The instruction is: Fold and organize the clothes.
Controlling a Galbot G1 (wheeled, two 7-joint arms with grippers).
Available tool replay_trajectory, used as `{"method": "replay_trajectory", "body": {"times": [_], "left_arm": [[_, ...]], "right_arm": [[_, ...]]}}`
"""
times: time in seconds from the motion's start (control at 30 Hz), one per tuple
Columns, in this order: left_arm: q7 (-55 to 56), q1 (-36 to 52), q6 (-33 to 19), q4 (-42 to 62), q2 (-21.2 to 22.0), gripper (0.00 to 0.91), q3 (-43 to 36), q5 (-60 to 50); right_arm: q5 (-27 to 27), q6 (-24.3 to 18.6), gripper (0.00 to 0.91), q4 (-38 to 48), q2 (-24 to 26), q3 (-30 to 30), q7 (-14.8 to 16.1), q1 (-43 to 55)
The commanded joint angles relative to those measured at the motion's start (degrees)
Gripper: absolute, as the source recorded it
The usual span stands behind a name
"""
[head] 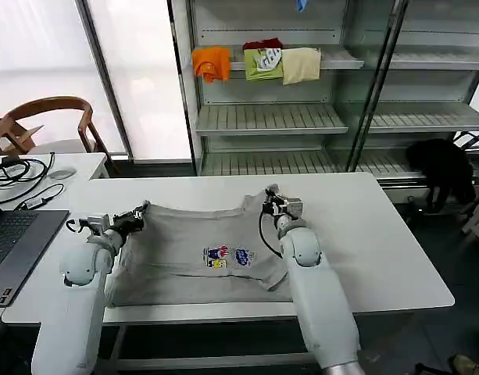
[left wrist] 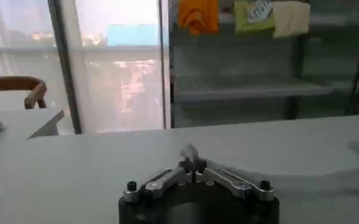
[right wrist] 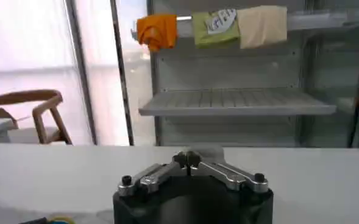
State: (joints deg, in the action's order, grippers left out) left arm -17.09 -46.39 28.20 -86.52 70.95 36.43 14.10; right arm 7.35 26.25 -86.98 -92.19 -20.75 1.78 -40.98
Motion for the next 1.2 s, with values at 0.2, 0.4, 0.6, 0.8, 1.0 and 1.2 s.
{"method": "replay_trajectory", "body": {"times": [0.2,0.4,0.6,0.8,1.0,1.2], "left_arm": [[-2.0,-11.4,-1.9,-9.3,-1.1,0.01,4.4,9.7],[-4.9,-15.4,-2.2,-10.4,-2.0,0.01,5.9,12.9],[-7.3,-18.8,-3.0,-11.2,-3.1,0.01,7.4,13.2],[-7.1,-21.7,-3.2,-13.5,-3.3,0.01,7.6,9.1],[-6.7,-24.1,-2.7,-15.9,-2.7,0.02,7.8,4.9],[-3.6,-26.7,-2.5,-19.5,-1.6,0.907,8.0,-2.0]], "right_arm": [[4.1,5.5,0.0,-27.9,7.4,-2.1,0.6,-21.6],[2.8,5.1,0.0,-29.5,7.5,-2.8,1.3,-26.3],[1.8,5.0,0.0,-30.1,7.8,-3.4,2.5,-28.6],[-0.4,3.9,0.0,-29.4,8.0,-2.8,3.3,-30.6],[-2.7,3.6,0.907,-29.2,7.9,-3.3,3.5,-32.3],[-10.4,1.7,0.907,-28.2,7.4,-4.3,2.5,-34.0]]}}
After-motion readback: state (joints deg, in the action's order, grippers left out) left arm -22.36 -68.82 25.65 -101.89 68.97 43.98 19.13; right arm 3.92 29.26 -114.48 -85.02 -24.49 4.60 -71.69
